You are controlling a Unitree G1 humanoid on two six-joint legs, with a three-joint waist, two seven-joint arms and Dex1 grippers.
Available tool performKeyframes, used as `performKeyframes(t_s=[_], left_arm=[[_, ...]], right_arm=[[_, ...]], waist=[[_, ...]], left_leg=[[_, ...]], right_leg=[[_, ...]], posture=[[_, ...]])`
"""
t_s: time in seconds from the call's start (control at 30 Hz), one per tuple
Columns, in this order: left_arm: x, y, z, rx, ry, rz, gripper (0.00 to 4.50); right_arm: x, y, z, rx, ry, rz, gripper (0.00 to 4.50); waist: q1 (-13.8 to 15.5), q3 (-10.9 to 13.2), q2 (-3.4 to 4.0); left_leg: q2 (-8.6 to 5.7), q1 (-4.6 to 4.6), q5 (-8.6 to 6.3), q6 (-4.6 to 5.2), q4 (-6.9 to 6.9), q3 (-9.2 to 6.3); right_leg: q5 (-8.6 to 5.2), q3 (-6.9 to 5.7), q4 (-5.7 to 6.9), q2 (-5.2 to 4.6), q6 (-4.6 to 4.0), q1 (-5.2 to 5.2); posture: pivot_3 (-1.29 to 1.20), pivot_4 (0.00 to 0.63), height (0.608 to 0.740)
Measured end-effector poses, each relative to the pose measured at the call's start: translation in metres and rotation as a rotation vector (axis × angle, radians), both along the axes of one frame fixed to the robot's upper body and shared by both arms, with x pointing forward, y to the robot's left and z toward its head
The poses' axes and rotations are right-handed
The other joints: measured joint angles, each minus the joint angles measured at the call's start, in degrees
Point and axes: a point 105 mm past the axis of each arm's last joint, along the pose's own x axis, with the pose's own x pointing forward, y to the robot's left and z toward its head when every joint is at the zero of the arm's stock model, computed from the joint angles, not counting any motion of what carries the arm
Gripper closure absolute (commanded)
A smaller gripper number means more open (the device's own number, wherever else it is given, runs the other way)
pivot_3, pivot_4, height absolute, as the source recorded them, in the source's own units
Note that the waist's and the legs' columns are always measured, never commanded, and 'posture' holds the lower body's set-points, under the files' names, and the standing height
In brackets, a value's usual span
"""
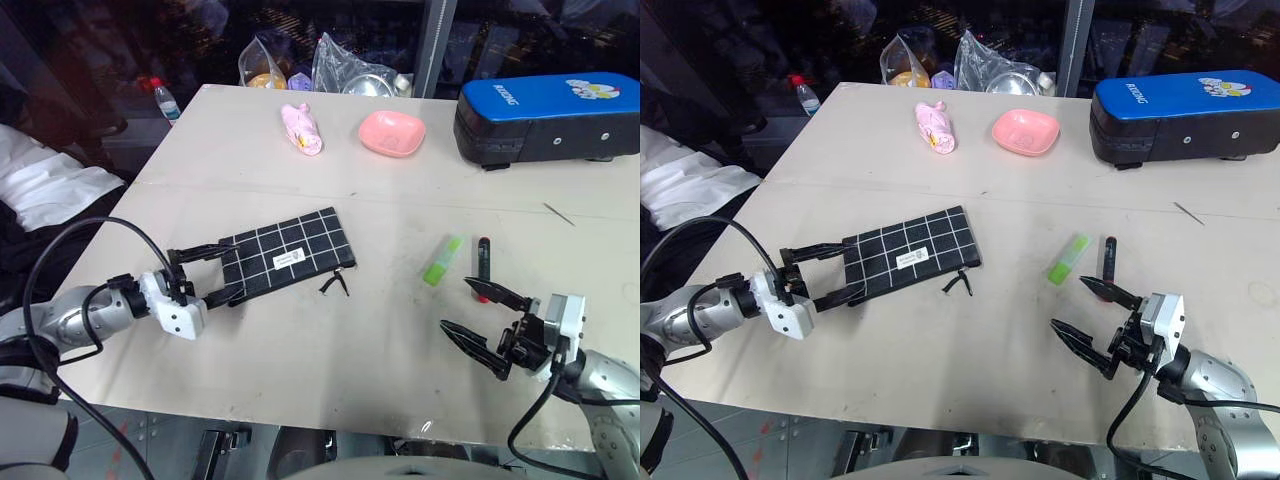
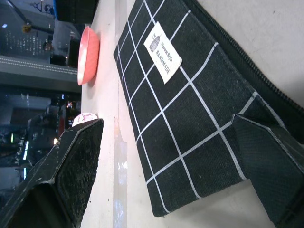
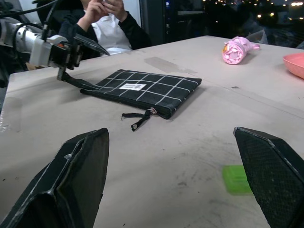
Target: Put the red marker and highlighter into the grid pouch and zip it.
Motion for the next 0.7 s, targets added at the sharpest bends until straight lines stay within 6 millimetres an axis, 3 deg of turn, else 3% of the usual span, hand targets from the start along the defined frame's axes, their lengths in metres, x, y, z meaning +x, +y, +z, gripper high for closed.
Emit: performKeyframes(t_s=[0.13,0.3,0.47,0.7], left_arm=[[-0.016,0.022,0.000,0.026,0.017,0.057,0.08],[-0.029,0.030,-0.007,0.020,0.031,0.087,0.08],[-0.026,0.028,-0.006,0.036,0.023,0.075,0.08],[-0.003,0.010,-0.004,0.061,-0.004,0.028,0.08]], right_arm=[[-0.004,0.000,-0.001,-0.001,0.005,-0.002,0.26],[-0.002,0.002,0.002,0.001,-0.009,0.006,0.26],[0.001,0.005,0.006,0.003,-0.028,0.022,0.26],[0.003,0.006,0.009,0.005,-0.037,0.028,0.26]], waist=[[-0.6,0.0,-0.01],[-0.5,0.0,-0.04],[-0.1,0.0,-0.05],[1.1,-0.1,-0.02]], left_leg=[[0.05,0.02,-0.02,0.02,-0.01,-0.01],[0.02,0.05,-0.03,0.05,-0.01,-0.01],[-0.02,0.05,-0.03,0.05,-0.01,-0.01],[-0.04,0.04,-0.02,0.04,0.08,0.01]], right_leg=[[0.00,0.01,0.01,-0.12,0.00,-0.01],[0.00,-0.01,0.00,-0.20,-0.01,-0.01],[0.00,-0.03,0.00,-0.12,-0.01,0.00],[0.00,-0.03,0.04,-0.02,0.00,0.02]], posture=[[0.00,0.150,0.725],[0.00,0.150,0.725],[0.00,0.150,0.725],[0.00,0.150,0.725]])
